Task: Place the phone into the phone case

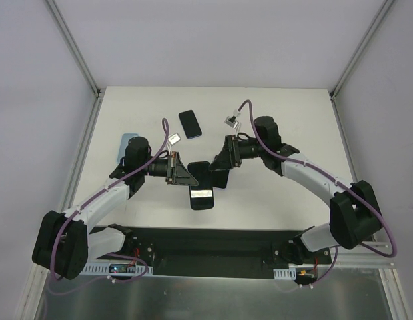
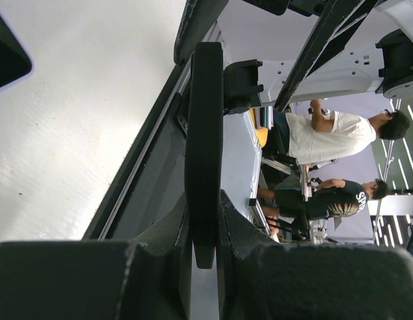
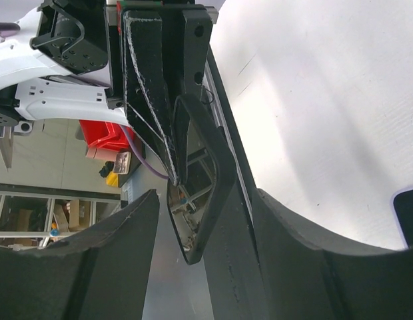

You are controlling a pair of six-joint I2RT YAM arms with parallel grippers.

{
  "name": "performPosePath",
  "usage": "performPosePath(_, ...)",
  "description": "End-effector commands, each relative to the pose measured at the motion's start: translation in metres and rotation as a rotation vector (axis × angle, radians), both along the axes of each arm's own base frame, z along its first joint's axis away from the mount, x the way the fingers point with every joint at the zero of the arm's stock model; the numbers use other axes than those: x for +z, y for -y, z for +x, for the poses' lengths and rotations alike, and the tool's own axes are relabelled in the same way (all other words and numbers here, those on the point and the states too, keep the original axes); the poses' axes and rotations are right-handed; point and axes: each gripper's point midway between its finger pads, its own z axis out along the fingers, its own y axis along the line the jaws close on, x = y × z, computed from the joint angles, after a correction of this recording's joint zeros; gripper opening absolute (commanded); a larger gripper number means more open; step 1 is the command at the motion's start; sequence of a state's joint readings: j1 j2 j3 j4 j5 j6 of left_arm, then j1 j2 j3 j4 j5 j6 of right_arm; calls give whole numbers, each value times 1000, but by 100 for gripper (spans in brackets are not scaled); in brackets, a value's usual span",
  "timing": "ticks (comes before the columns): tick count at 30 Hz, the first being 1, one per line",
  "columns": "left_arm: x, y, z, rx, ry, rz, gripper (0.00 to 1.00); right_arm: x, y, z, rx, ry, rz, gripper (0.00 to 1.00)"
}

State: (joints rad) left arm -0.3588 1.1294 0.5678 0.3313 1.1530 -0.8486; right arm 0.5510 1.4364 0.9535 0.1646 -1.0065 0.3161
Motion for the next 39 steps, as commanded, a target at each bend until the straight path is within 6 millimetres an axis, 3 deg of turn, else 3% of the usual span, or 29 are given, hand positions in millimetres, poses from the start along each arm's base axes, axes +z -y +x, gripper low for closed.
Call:
performPosePath(1, 19, -1, -9, -64, 82, -52, 0, 17, -9, -2, 54, 59, 26, 59)
performPosePath(6, 16, -1, -10, -63, 78, -51, 0, 17, -16, -3, 60, 56, 20, 56)
performPosePath(9, 13, -1, -11, -58, 64, -46, 0, 20, -19, -1, 49, 68, 16, 32)
performPosePath(10, 10, -1, -8, -46, 53, -36, 0, 20, -19, 1, 40, 81, 12, 16)
performPosePath(12, 4, 0, -5, -22, 40, -11, 0, 19, -18, 3, 8, 99, -24, 5)
performPosePath(14, -6, 0, 2, 13, 29, 18, 0, 7, -14, 5, -35, 132, -114, 1)
performPosePath(16, -20, -1, 9, 39, -13, 65, 0, 8, -13, 8, -65, 168, -156, 1)
performPosePath(18, -18, 2, 14, 41, -21, 68, 0, -2, -8, 12, -107, 164, -226, 1)
performPosePath(24, -15, 5, 22, 37, -26, 67, 0, -8, -6, 12, -149, 132, -268, 20)
performPosePath(27, -17, 5, 25, 33, -25, 78, 0, -15, 8, 18, -236, 90, -365, 48)
performPosePath(28, -15, 5, 31, 40, -15, 86, 0, -27, 24, 26, -316, 64, -448, 54)
performPosePath(32, -23, -2, 51, 52, -29, 125, 0, -37, 63, 30, -491, 9, -511, 84)
performPosePath(33, -36, -4, 53, 36, -51, 161, 0, -38, 69, 31, -519, 7, -515, 98)
performPosePath(35, -33, -4, 69, 36, -23, 201, 0, -37, 83, 31, -564, 12, -528, 96)
performPosePath(36, -52, -8, 69, 16, -69, 260, 0, -37, 86, 30, -573, 15, -534, 96)
performPosePath(38, -54, -8, 89, 24, -55, 309, 0, -37, 94, 28, -588, 21, -557, 96)
performPosePath(39, -69, -9, 95, 14, -86, 338, 0, -40, 96, 26, -588, 19, -564, 96)
